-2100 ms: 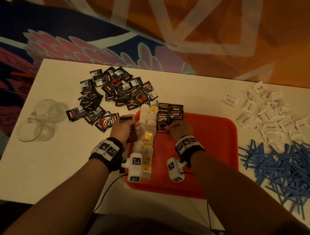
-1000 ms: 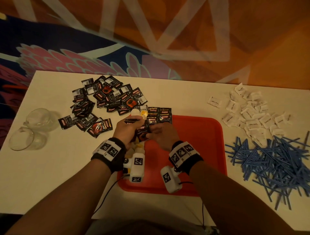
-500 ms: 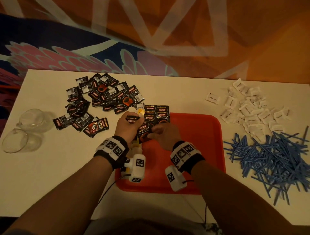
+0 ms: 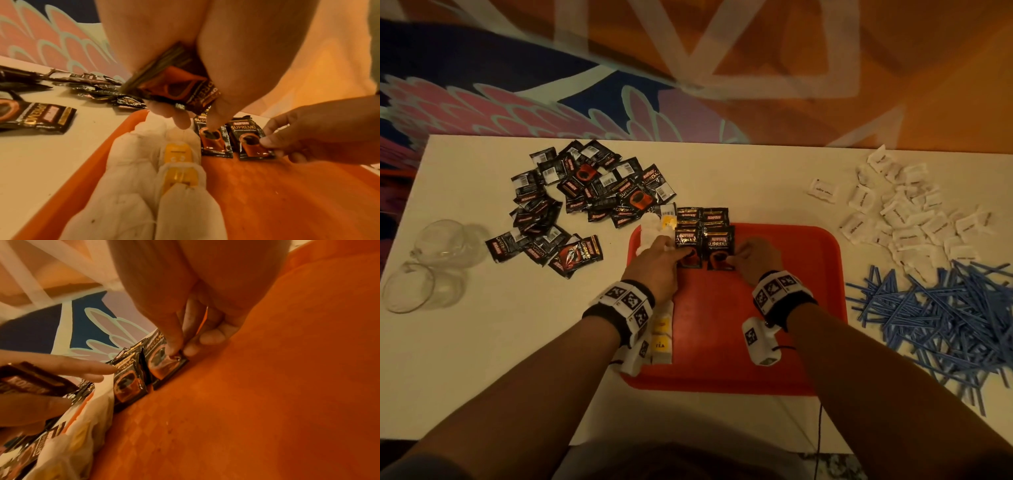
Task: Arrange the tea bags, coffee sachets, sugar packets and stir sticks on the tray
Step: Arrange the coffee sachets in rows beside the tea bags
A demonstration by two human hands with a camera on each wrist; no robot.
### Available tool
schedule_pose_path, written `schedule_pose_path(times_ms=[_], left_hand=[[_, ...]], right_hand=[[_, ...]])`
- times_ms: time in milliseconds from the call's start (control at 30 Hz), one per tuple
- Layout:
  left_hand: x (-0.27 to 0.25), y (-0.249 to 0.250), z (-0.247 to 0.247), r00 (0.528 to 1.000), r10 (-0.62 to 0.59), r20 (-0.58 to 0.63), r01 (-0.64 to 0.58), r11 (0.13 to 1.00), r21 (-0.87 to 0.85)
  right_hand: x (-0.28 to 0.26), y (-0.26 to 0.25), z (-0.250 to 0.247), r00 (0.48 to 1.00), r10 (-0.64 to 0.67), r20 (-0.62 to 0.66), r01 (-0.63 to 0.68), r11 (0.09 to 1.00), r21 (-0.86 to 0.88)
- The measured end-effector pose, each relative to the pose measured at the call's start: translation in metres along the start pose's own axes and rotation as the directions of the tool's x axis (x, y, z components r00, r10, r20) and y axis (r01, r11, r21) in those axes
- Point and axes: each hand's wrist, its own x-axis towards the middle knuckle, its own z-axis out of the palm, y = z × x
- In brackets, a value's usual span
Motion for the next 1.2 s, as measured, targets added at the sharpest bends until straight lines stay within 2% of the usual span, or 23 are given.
schedule_pose_path(times_ms=[133, 367, 467, 567, 700, 867, 933, 1067, 1133, 1200], left_hand=[[0.004, 0.000, 0.003, 1.000, 0.010, 0.027, -0.013, 0.995, 0.095], [0.009, 0.000, 0.005, 0.999, 0.022, 0.026, -0.026, 0.991, 0.132], [0.008, -0.001, 0.005, 1.000, 0.026, -0.001, -0.026, 0.998, 0.064], [0.007, -0.003, 0.005, 0.996, 0.000, -0.088, -0.003, 0.999, -0.039], [0.004, -0.002, 0.002, 0.967, -0.161, -0.198, 0.100, 0.953, -0.285], [0.006, -0.003, -0.009, 0.913, -0.343, -0.220, 0.159, 0.798, -0.582], [0.006, -0.003, -0.012, 0.896, -0.387, -0.217, 0.114, 0.674, -0.730], [0.001, 0.009, -0.018, 0.882, -0.456, -0.122, 0.042, 0.332, -0.942], [-0.002, 0.014, -0.020, 0.895, -0.437, -0.088, 0.027, 0.250, -0.968], [-0.005, 0.017, -0.023, 0.914, -0.403, -0.048, 0.033, 0.193, -0.981]], right_hand=[[0.006, -0.004, 0.007, 0.999, 0.039, 0.000, -0.039, 0.997, 0.066], [0.008, -0.003, 0.008, 0.999, 0.042, -0.019, -0.040, 0.995, 0.091], [0.005, -0.003, 0.006, 0.999, 0.026, -0.034, -0.022, 0.995, 0.099], [0.001, -0.001, 0.002, 0.998, 0.028, -0.058, -0.019, 0.988, 0.155], [-0.006, 0.000, -0.003, 0.995, 0.016, -0.098, 0.002, 0.982, 0.189], [-0.018, -0.007, -0.004, 0.996, -0.027, -0.086, 0.045, 0.975, 0.216], [-0.027, -0.014, -0.001, 0.995, -0.081, -0.053, 0.091, 0.970, 0.226], [-0.050, -0.035, 0.009, 0.961, -0.260, 0.095, 0.221, 0.928, 0.300], [-0.060, -0.046, 0.012, 0.940, -0.313, 0.134, 0.255, 0.909, 0.329], [-0.064, -0.052, 0.013, 0.938, -0.328, 0.112, 0.279, 0.907, 0.316]])
